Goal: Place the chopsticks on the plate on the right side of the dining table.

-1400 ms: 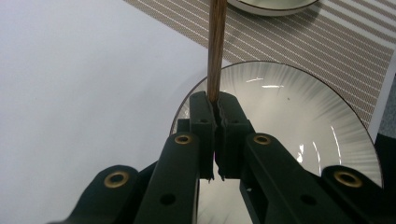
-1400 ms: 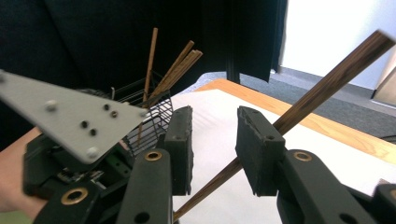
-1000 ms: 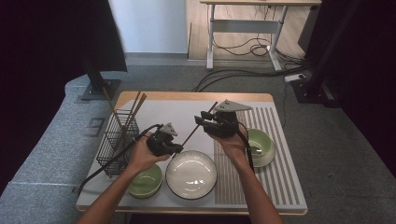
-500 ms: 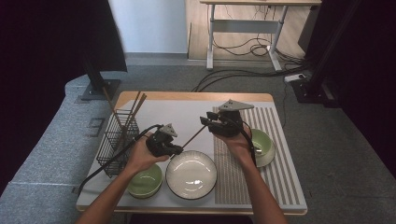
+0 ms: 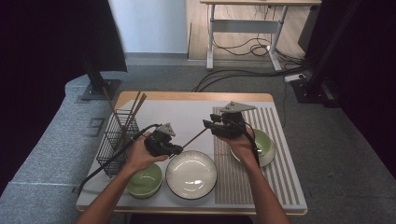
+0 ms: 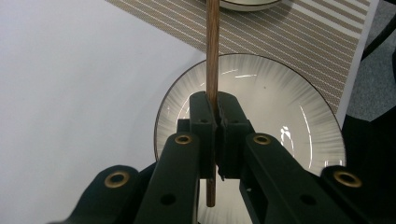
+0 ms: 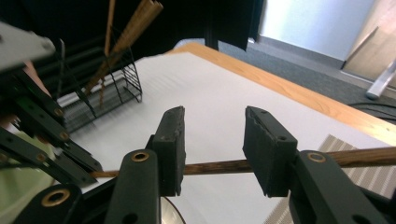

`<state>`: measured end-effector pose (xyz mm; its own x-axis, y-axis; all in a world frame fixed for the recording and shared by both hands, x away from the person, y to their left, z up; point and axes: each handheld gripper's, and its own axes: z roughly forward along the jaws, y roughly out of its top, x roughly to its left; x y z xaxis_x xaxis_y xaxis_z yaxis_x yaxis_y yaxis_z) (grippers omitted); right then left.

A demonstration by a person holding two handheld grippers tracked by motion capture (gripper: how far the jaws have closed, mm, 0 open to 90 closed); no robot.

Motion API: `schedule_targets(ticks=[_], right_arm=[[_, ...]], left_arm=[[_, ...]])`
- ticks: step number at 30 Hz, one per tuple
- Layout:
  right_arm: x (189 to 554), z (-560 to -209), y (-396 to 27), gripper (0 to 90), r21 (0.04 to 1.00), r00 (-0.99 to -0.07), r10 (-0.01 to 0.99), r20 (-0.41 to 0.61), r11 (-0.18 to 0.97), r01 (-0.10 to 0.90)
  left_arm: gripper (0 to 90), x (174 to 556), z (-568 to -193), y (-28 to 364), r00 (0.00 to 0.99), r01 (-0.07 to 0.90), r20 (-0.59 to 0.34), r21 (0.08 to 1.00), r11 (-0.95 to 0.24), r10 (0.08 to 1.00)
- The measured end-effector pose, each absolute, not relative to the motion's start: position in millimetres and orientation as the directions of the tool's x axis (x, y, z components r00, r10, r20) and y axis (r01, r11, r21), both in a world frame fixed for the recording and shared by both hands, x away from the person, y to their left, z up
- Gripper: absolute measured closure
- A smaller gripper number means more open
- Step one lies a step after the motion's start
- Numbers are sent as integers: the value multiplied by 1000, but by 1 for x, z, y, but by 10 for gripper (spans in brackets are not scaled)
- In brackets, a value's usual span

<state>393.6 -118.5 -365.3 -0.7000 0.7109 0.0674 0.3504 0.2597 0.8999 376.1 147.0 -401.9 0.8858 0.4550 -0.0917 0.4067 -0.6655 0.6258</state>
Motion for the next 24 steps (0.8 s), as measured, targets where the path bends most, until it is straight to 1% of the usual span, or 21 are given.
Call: schedule_targets(ticks=[8, 17, 24], right_arm=[[395, -374, -125, 556, 886, -727, 683, 70, 292, 359], [396, -378, -130, 532, 865, -760, 648, 50, 352, 358], [396, -381, -129, 518, 850, -767, 641, 23, 391, 352]], left_arm=[[868, 377, -403, 146, 890, 406, -101, 616, -675, 444], [869, 377, -403, 148, 897, 397, -106, 617, -680, 428], [869, 377, -402, 148, 898, 397, -108, 617, -680, 426]])
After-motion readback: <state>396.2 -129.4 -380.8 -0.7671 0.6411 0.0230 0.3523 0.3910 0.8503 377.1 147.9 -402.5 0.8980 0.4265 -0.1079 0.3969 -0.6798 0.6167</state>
